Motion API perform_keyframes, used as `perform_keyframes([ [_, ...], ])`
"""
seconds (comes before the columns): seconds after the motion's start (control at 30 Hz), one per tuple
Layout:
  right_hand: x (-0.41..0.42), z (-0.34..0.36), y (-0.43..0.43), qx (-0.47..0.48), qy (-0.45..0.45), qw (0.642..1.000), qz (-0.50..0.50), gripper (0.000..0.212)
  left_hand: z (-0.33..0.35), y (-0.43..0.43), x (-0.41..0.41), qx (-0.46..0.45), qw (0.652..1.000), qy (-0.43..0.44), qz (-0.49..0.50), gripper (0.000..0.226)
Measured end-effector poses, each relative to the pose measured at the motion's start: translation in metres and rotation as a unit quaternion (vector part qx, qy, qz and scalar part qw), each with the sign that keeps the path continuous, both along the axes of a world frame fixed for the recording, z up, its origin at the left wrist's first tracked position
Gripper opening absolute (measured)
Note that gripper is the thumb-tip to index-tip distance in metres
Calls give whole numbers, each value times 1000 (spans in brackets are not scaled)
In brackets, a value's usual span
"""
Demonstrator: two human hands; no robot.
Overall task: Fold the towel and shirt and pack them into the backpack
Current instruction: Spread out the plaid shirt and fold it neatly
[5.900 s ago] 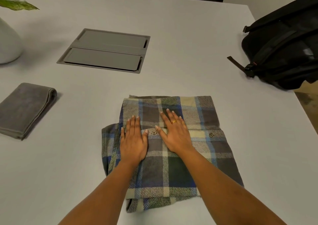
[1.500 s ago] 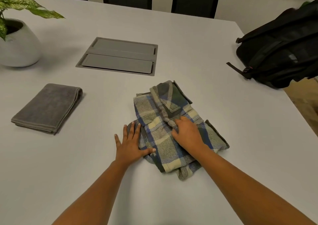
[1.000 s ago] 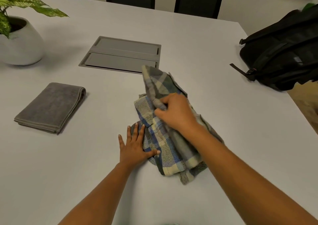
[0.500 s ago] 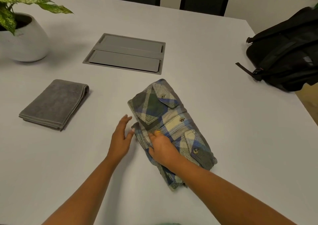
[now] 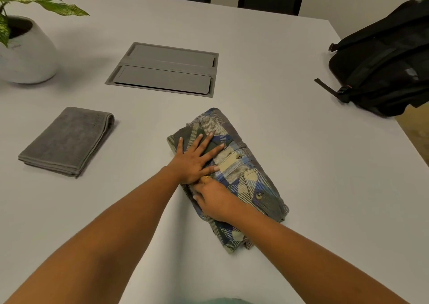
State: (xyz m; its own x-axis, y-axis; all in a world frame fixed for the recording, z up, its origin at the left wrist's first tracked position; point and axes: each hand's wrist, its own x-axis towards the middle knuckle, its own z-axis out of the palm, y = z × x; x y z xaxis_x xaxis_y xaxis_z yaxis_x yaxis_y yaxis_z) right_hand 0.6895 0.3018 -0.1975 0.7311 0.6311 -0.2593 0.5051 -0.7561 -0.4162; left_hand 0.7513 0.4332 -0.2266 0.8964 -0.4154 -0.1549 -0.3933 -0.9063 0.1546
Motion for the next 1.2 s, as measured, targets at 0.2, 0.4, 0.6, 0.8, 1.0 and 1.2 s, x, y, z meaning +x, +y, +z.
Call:
perform_keyframes([
  [0.2, 4, 36, -28, 106, -240, 947, -184, 22, -5, 6, -4, 32, 999, 26, -10, 83],
  [0.4, 13, 38, -37, -165, -94, 961, -201, 65, -13, 22, -6, 39, 998, 37, -28, 74],
  [0.6, 0, 1, -34, -177, -139, 951, -213, 70, -17, 33, -8, 41, 997, 54, -47, 66],
  [0.8, 0, -25, -32, -133, -206, 943, -227, 74, -2, 34, -6, -71, 990, -103, -62, 63],
  [1.0, 12, -37, -44, -112, -255, 948, -152, 69, 24, -6, 38, -65, 970, -204, -116, 55],
  [1.2, 46, -39, -75, -58, -292, 955, 8, 61, 12, -15, 47, -4, 989, -144, -45, 70],
])
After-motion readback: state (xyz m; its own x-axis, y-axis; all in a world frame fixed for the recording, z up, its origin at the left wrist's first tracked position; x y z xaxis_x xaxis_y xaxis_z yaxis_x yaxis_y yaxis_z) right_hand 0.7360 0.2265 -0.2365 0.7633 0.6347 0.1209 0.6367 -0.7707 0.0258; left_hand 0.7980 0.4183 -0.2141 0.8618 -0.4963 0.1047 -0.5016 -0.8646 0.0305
